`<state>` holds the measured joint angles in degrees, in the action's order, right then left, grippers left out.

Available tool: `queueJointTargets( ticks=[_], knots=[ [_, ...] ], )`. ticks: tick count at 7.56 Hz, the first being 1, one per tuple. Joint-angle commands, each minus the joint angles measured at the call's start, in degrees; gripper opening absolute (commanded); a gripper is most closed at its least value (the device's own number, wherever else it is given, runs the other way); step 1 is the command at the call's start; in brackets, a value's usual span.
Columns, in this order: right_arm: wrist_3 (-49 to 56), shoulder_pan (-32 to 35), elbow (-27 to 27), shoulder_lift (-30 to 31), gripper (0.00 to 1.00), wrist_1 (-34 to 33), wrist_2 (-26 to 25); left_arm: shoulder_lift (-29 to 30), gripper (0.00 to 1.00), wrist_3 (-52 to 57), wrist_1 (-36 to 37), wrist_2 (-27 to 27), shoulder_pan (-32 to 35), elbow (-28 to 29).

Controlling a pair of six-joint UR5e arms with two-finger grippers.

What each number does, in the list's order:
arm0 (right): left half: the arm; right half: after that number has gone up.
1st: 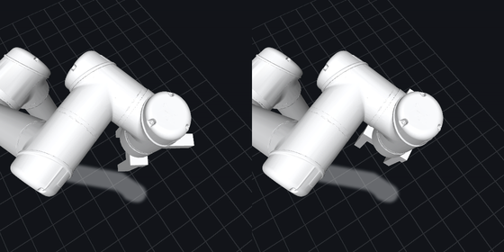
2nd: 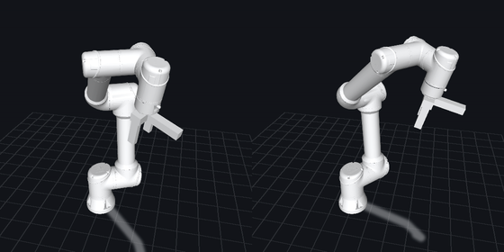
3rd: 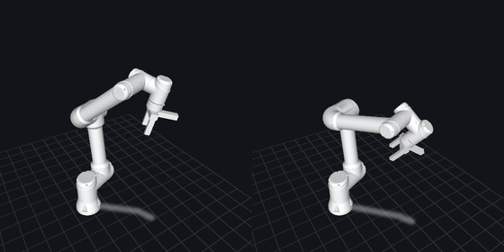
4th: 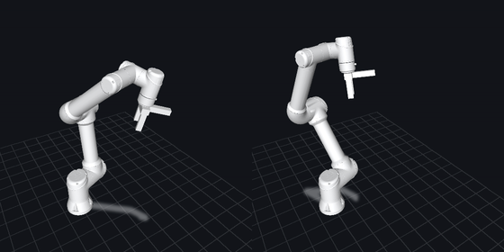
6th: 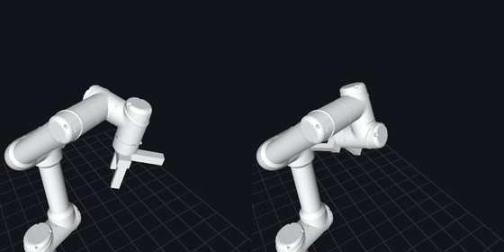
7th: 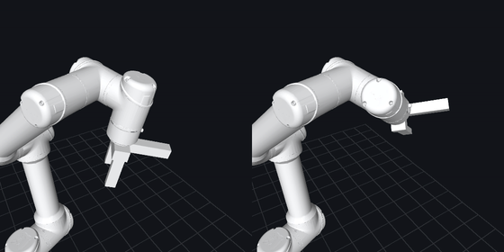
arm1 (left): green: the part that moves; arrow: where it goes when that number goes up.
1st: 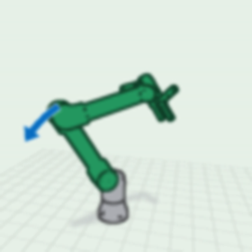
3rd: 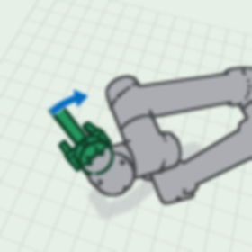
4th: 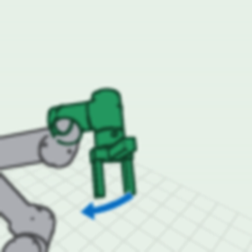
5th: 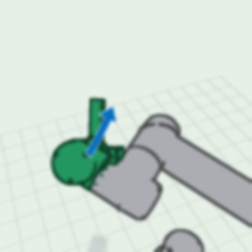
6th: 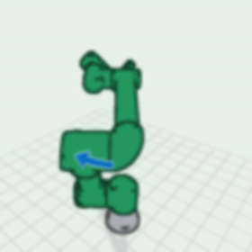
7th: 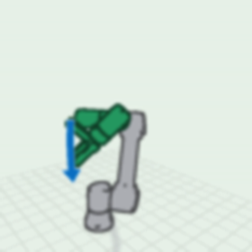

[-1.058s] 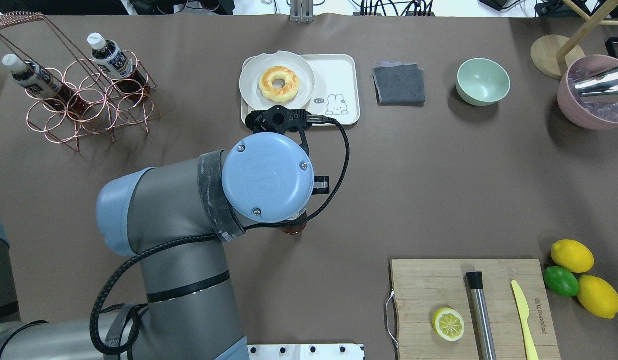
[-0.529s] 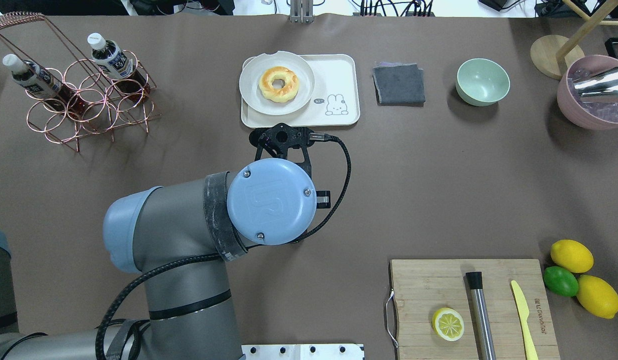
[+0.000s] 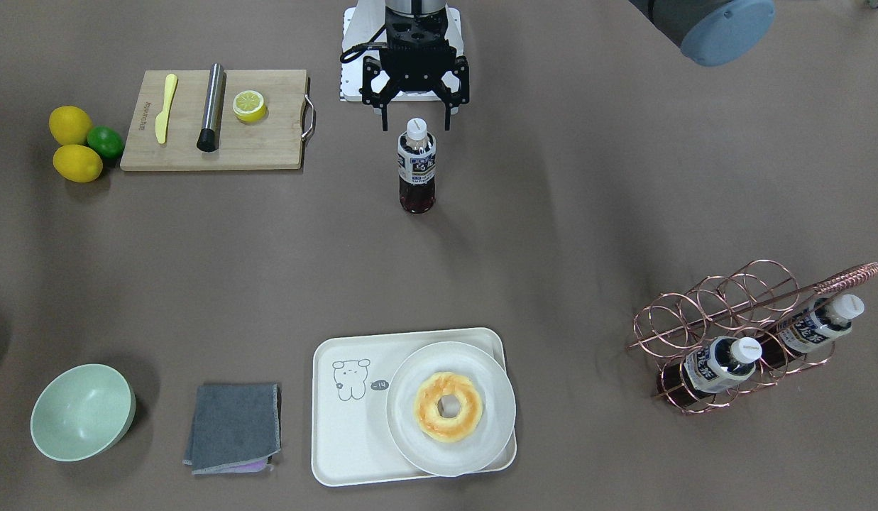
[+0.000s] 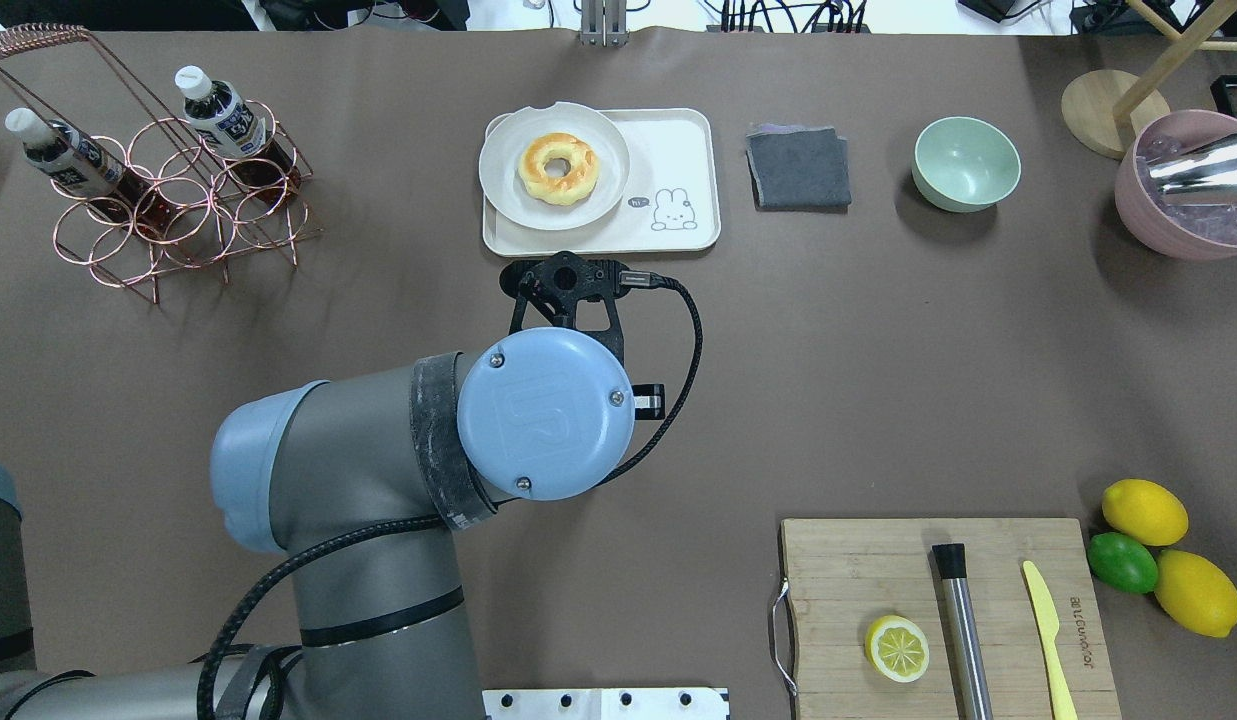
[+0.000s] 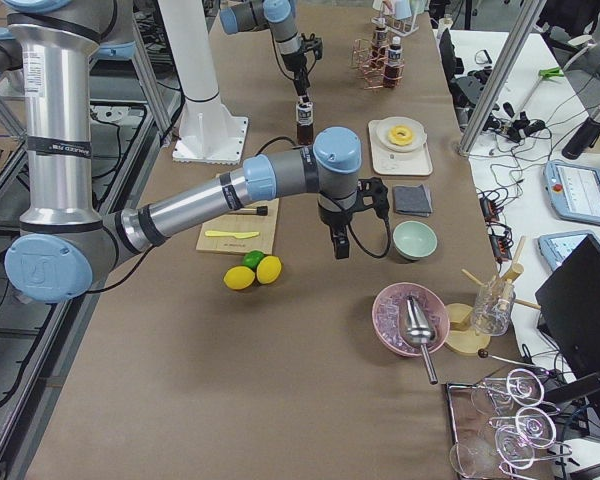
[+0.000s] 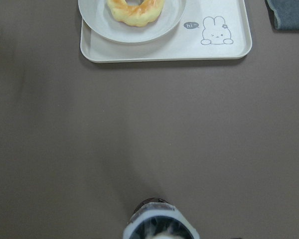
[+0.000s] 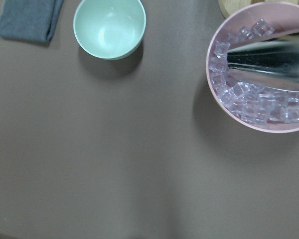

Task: Place tea on tray
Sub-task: 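Lift the tea bottle out and set it upright on the table, then release the bottle and withdraw the left gripper while the right gripper approaches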

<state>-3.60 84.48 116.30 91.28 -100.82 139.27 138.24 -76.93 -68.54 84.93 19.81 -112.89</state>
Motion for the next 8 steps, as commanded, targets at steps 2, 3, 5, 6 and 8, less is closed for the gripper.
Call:
queueJointTargets(
  ticks=[2, 3, 5, 6, 8],
  knots=[
    [-28.0, -11.1, 6.5, -10.7, 1.00, -0.3, -0.6, -13.2, 0.97, 16.5, 0.3, 15.2, 17.1, -12.5],
    [-38.4, -16.9, 9.4, -14.3, 1.00, -0.4, -3.2, -17.4, 0.97, 21.9, 0.1, 21.3, 22.9, -13.1],
    [-56.4, -30.2, 11.9, -22.1, 0.99, -0.6, -10.7, -25.2, 0.97, 37.0, -0.2, 31.7, 33.9, -13.5],
    [-64.6, -37.5, 11.8, -26.6, 0.98, -0.7, -16.3, -27.9, 0.97, 43.6, -0.7, 34.0, 37.9, -12.8],
    [-69.3, -49.0, 9.8, -39.7, 0.98, -12.1, -27.9, -33.5, 0.97, 57.1, -1.7, 41.0, 48.0, -10.9]
  ],
)
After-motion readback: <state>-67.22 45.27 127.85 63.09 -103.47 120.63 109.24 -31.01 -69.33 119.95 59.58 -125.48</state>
